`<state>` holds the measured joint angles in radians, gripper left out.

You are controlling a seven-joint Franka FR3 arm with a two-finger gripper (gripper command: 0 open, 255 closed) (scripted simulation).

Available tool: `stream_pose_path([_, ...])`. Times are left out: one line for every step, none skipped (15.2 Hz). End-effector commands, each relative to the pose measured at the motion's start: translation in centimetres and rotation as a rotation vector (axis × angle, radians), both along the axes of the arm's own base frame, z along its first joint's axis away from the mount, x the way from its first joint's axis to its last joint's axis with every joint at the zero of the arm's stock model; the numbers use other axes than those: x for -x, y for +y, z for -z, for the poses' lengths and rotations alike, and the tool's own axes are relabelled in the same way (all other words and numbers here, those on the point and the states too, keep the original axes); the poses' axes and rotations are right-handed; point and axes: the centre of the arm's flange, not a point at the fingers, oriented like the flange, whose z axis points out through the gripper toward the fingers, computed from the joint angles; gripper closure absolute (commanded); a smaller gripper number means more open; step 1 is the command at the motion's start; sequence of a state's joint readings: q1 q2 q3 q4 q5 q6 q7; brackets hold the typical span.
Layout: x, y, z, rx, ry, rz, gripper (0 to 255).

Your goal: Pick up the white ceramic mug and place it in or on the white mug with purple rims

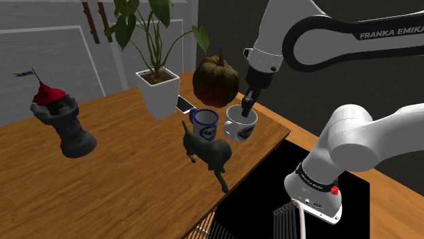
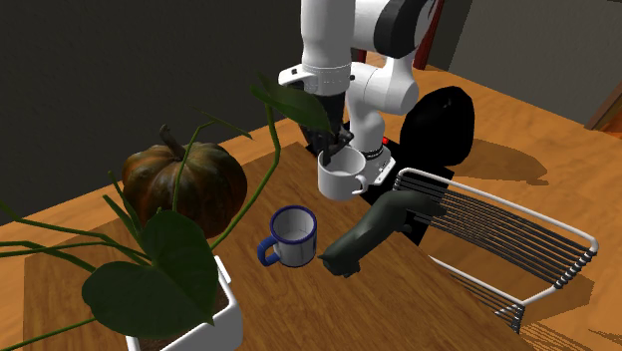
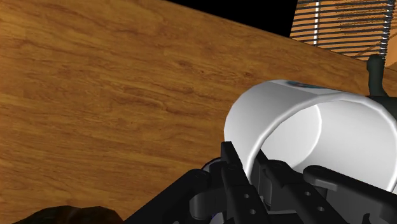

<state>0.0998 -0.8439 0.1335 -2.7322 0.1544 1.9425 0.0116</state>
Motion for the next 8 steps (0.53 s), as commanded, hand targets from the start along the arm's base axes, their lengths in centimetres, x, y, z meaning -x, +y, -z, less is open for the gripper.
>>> stream_pose_path([0.1, 0.1, -1.1, 0.000, 0.000, 0.000, 255])
stream_pose_path([0.1, 0.1, -1.6, 0.000, 0.000, 0.000, 255])
stream_pose_path([0.1, 0.1, -2.2, 0.000, 0.000, 0.000, 255])
stream_pose_path([0.1, 0.1, -2.7, 0.000, 0.000, 0.000, 255])
stream_pose_path([0.1, 0.1, -3.2, 0.000, 0.000, 0.000, 255])
stream_pose_path([0.1, 0.1, -3.7, 0.000, 0.000, 0.000, 255])
stream_pose_path([0.1, 0.1, -4.3, 0.000, 0.000, 0.000, 255])
stream_pose_path([0.1, 0.1, -4.8, 0.000, 0.000, 0.000, 255])
